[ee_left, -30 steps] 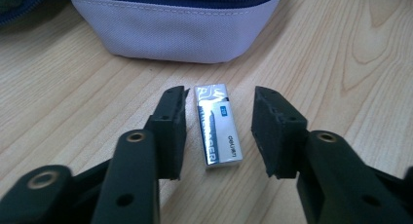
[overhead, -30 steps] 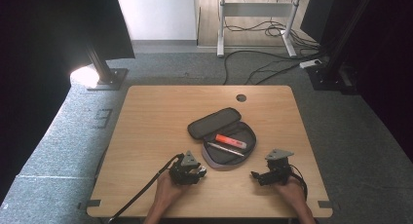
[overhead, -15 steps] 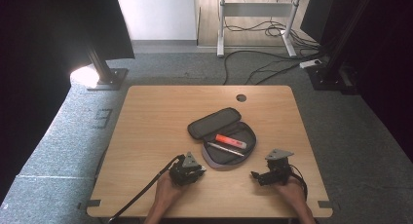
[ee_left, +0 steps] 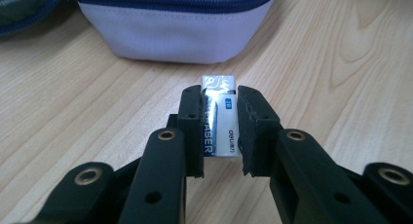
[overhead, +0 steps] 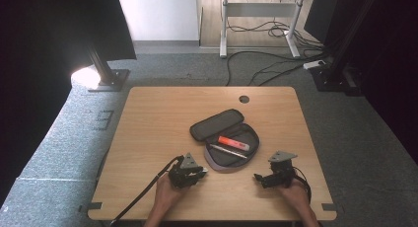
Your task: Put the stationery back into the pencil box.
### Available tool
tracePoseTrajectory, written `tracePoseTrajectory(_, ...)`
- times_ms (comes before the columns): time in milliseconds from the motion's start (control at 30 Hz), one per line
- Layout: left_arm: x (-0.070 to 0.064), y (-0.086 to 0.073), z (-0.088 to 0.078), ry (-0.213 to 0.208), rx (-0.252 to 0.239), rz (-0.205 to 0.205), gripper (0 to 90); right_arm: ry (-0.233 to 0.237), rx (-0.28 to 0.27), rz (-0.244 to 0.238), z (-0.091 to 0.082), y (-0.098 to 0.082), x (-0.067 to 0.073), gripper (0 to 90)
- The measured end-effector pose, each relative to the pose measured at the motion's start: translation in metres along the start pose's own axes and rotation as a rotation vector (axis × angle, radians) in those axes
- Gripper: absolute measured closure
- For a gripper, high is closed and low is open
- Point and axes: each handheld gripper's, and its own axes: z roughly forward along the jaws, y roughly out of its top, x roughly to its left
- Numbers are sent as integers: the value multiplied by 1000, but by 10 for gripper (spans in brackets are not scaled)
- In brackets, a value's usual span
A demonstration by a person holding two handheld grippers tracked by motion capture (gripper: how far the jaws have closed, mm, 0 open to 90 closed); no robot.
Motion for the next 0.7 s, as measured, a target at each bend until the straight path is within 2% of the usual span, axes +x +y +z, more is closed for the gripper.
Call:
tracePoseTrajectory(200,2,6,-13,-22,-45,-25,731,0,0,0,0,0,0,0)
tracePoseTrajectory(300,5,9,-17,-20,-57,-32,730,0,0,0,0,0,0,0)
tracePoseTrajectory(633,5,30,-20,-17,-68,-3,730,0,0,0,0,0,0,0)
tracePoseTrajectory(700,6,35,-20,-34,-84,-12,730,0,0,0,0,0,0,0)
